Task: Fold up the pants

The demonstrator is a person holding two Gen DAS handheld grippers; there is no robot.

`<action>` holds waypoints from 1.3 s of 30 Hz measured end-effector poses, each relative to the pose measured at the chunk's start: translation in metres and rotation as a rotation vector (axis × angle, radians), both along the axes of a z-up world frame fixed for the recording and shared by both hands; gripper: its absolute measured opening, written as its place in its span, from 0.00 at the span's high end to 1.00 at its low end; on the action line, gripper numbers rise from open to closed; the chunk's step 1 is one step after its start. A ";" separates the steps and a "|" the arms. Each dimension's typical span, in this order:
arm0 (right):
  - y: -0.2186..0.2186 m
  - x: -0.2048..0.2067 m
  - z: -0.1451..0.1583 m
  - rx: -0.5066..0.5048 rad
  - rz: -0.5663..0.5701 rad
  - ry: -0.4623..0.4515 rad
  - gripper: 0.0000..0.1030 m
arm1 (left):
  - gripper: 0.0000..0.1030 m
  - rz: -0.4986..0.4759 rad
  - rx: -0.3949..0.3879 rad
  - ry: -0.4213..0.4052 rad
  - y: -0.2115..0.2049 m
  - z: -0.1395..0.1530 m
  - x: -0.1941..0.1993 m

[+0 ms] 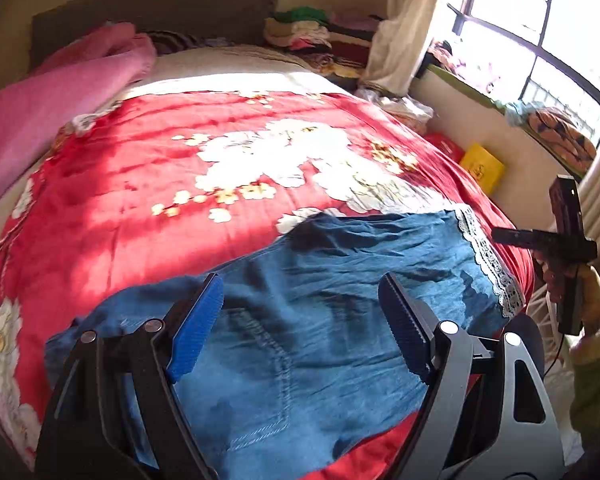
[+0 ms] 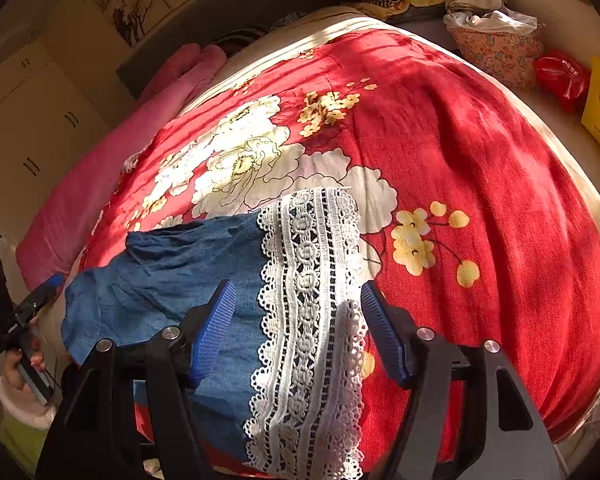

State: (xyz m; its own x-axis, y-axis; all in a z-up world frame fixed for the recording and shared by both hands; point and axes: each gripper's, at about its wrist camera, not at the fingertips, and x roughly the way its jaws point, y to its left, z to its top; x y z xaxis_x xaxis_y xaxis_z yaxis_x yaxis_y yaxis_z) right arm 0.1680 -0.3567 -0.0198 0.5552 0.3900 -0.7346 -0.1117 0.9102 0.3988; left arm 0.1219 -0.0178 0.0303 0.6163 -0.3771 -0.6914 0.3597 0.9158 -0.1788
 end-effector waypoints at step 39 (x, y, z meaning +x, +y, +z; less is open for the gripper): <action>-0.010 0.075 -0.044 0.063 0.031 0.065 0.68 | 0.82 -0.075 0.008 0.169 -0.061 -0.081 0.149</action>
State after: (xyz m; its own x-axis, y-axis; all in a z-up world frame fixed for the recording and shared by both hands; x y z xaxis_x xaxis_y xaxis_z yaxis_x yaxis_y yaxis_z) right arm 0.2426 -0.3662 -0.0641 0.4938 0.4532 -0.7422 -0.1113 0.8794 0.4629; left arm 0.2705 -0.0787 -0.0505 0.4611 -0.4118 -0.7860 0.3926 0.8890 -0.2355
